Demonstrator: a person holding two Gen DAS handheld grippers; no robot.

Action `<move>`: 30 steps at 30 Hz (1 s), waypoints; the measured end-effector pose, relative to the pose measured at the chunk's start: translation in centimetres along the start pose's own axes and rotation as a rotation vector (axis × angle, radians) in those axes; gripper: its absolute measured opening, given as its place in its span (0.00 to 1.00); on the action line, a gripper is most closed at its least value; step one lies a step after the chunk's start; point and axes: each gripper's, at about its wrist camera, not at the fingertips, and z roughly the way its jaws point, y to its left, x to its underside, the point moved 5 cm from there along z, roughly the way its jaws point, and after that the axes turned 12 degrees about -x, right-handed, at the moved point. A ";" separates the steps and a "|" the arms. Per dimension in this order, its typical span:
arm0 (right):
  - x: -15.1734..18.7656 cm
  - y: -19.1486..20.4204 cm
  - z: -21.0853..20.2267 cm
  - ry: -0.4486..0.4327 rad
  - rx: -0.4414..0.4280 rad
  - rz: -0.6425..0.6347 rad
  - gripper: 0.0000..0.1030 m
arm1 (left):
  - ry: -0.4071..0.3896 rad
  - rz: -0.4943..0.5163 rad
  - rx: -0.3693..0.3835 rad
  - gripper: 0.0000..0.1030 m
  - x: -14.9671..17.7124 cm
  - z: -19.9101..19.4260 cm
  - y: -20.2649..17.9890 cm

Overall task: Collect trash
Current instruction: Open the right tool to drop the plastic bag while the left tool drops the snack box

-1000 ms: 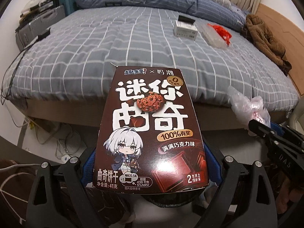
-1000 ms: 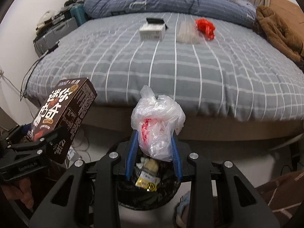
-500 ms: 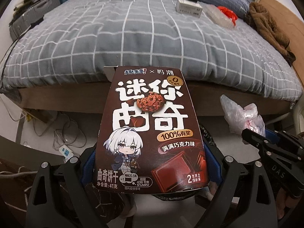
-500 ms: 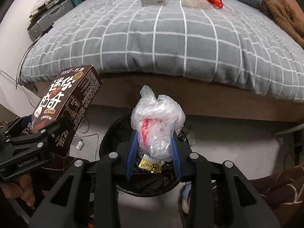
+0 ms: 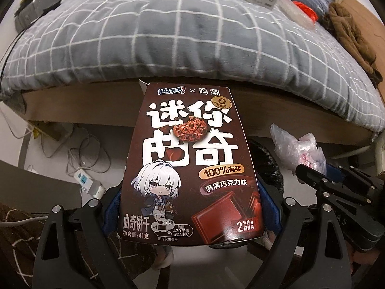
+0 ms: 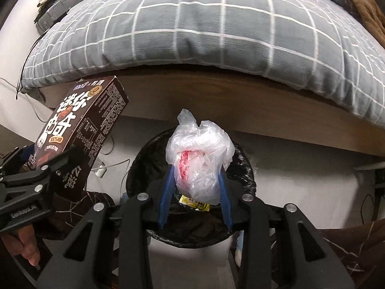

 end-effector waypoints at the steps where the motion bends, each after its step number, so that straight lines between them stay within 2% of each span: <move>1: -0.2 0.3 0.1 -0.004 0.004 -0.006 0.38 | 0.001 -0.006 -0.004 0.86 0.0 0.1 0.4; 3: -0.4 0.6 -0.1 -0.013 0.008 -0.018 0.45 | 0.003 -0.012 -0.010 0.86 -0.1 0.4 0.7; 8: -0.7 0.5 -0.7 -0.031 0.026 -0.026 0.69 | 0.004 -0.016 -0.004 0.86 -0.1 0.4 0.6; 16: -0.6 -2.3 -2.7 -0.075 0.082 0.003 0.85 | 0.013 0.015 0.020 0.86 0.1 0.6 -1.1; 30: 0.4 -7.5 -6.1 -0.134 0.148 0.119 0.87 | 0.001 0.113 0.063 0.86 0.0 -0.2 -7.2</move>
